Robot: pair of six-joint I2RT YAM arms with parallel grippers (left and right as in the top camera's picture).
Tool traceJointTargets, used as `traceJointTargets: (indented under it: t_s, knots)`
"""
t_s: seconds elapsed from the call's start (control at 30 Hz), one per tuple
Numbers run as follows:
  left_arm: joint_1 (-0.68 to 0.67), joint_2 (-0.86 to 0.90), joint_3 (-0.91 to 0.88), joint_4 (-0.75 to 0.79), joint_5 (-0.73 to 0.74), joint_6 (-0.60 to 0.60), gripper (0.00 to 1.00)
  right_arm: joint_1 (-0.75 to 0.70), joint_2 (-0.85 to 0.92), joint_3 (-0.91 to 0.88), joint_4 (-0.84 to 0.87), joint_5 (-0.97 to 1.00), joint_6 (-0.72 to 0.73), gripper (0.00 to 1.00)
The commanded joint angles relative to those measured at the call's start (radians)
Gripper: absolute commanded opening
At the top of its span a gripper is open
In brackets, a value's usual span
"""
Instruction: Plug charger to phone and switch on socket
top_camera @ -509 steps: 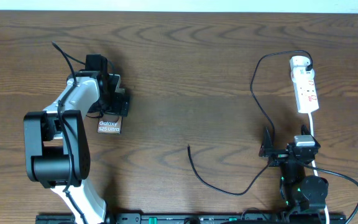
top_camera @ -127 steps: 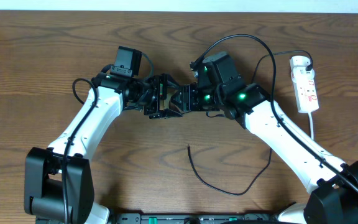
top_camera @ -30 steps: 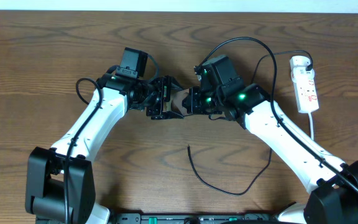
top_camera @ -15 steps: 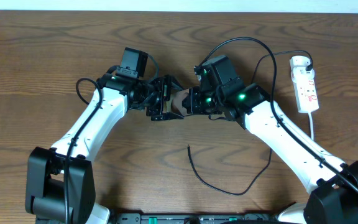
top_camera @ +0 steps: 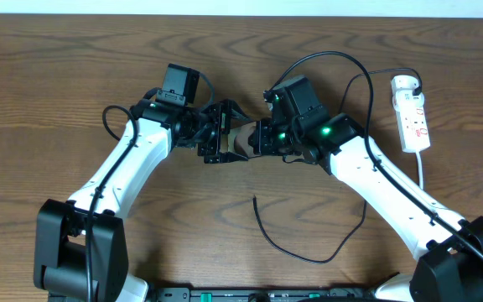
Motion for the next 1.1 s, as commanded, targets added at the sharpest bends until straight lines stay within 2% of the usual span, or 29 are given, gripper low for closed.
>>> traceJointTargets:
  t_s: [0.0, 0.33, 0.47, 0.6, 0.73, 0.9, 1.07]
  knots:
    - [0.003, -0.022, 0.003, 0.001, 0.013, 0.014, 0.84, -0.002, -0.001, 0.0, 0.008, 0.032, -0.012, 0.01]
    - [0.05, -0.022, 0.003, 0.001, 0.016, 0.056, 0.86, -0.114, -0.001, 0.0, 0.009, 0.113, -0.012, 0.01]
    - [0.083, -0.022, 0.003, 0.028, 0.016, 0.138, 0.86, -0.19, -0.001, 0.0, 0.013, 0.129, 0.036, 0.01]
    - [0.119, -0.022, 0.003, 0.166, 0.016, 0.359, 0.86, -0.267, -0.001, 0.0, 0.021, 0.098, 0.173, 0.01]
    - [0.138, -0.022, 0.003, 0.408, 0.011, 0.637, 0.86, -0.324, -0.001, 0.0, 0.081, 0.006, 0.348, 0.01]
    - [0.138, -0.022, 0.003, 0.62, -0.049, 0.717, 0.86, -0.34, -0.001, 0.0, 0.251, -0.096, 0.526, 0.01]
    - [0.138, -0.022, -0.007, 0.765, -0.11, 0.718, 0.86, -0.323, -0.001, 0.0, 0.569, -0.171, 0.652, 0.01]
